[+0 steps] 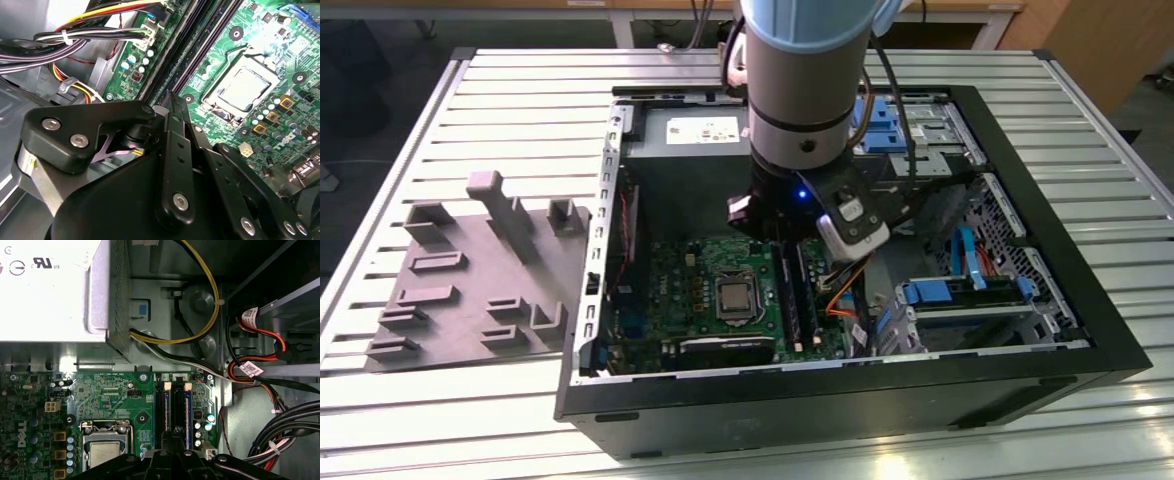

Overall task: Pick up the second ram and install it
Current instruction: 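Press down the second ram until it locks into place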

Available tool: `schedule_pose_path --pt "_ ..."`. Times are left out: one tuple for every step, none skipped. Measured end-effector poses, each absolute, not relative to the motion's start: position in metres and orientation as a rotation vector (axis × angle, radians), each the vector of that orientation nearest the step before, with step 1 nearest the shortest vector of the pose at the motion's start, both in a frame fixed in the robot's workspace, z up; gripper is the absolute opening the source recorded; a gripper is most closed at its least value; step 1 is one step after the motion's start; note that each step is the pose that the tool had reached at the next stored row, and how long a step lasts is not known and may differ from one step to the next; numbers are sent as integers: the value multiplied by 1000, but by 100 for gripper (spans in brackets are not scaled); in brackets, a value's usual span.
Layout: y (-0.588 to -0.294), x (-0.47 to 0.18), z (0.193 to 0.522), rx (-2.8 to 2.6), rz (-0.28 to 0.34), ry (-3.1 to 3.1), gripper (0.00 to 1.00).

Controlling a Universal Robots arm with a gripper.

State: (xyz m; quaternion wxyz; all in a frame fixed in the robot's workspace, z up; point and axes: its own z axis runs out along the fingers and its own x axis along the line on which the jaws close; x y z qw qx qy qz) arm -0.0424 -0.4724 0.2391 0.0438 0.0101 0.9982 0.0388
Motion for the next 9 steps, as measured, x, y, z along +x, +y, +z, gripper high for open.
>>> schedule_pose_path --pt "-473 -42 239 31 119 3051 11" --pt "-473 -42 239 31 119 3051 11" --pt "-473 -42 239 31 119 3051 11" --pt "-474 -42 239 31 119 3052 11" --pt "-474 -42 239 31 119 3051 11" --pt "-474 -42 239 31 119 3051 11" --pt "-474 -42 239 31 119 3051 11" --pt "-475 -42 239 31 119 3052 11" --pt "-475 -42 239 31 119 3052 11"
